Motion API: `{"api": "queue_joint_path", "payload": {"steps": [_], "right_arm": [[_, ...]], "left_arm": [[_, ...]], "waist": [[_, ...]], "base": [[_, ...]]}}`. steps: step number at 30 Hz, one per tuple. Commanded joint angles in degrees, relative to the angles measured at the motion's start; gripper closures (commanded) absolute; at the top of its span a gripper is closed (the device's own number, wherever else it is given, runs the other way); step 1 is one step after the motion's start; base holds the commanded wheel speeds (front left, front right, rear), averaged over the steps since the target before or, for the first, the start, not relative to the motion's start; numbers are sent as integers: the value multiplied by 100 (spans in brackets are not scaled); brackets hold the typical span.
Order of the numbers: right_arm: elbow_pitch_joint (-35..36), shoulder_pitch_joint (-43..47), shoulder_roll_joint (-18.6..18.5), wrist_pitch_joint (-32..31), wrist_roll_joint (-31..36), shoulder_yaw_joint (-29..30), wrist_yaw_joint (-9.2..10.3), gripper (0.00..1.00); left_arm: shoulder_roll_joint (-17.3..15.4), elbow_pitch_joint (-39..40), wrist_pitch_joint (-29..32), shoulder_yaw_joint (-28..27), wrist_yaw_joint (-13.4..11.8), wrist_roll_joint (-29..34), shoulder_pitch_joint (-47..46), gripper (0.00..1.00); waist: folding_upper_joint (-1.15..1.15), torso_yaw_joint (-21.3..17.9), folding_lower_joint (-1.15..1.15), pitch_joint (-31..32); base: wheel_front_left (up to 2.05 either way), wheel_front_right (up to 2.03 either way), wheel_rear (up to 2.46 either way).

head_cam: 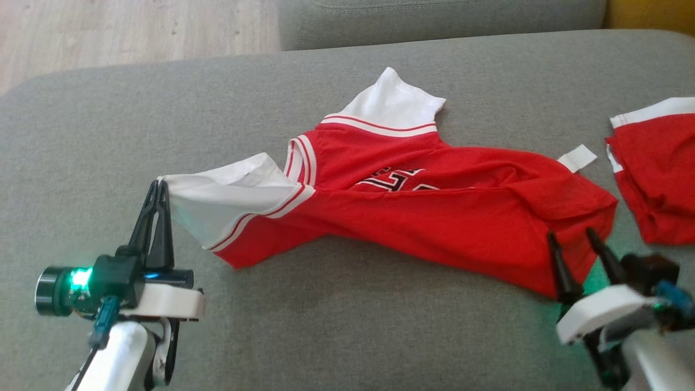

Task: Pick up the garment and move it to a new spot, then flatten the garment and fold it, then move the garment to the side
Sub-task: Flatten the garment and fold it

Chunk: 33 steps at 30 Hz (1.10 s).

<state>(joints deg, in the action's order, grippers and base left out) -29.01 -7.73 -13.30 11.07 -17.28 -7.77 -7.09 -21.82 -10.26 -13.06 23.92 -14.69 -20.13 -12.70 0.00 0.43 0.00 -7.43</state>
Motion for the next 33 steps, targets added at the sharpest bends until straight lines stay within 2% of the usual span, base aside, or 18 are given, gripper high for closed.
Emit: {"api": "queue_joint_path", "payload": {"steps": [1,8,11,16,21,24,27,33], "right_arm": [[-1,-267,-224,-205,-164,-158,-40,0],[-250,-730,-510,-1036,-1393,-536,-40,0],[-271,-882,-620,-974,-1622,-524,-40,0],[-335,-1351,-821,-508,-2013,-398,-40,0],[-788,-1842,-972,7,-2005,-130,-40,0],[-737,-1861,-1049,-21,-1936,-548,-40,0],[-544,-1693,-1320,2,-1612,-1136,-40,0],[-83,-1016,-1672,91,-1354,-1793,-40,0]], "left_arm": [[-229,262,24,-300,-83,-51,-125,100],[-240,436,92,-246,-91,-46,-179,100],[-220,471,105,-208,-88,-25,-245,100],[-190,457,121,-124,-66,23,-389,100],[-151,386,104,-51,-32,41,-489,100],[-111,351,93,12,-9,58,-543,100],[-82,318,77,37,-1,54,-586,100],[-33,196,29,80,59,12,-641,100]], "waist": [[0,50,0,-19],[0,321,0,-201],[0,405,0,-274],[0,538,0,-444],[0,597,0,-547],[0,621,0,-568],[0,621,0,-584],[0,663,0,-525]], "base": [[0,0,0],[0,0,0],[0,0,0],[0,0,0],[0,0,0],[0,0,0],[0,0,0],[0,0,0]]}}
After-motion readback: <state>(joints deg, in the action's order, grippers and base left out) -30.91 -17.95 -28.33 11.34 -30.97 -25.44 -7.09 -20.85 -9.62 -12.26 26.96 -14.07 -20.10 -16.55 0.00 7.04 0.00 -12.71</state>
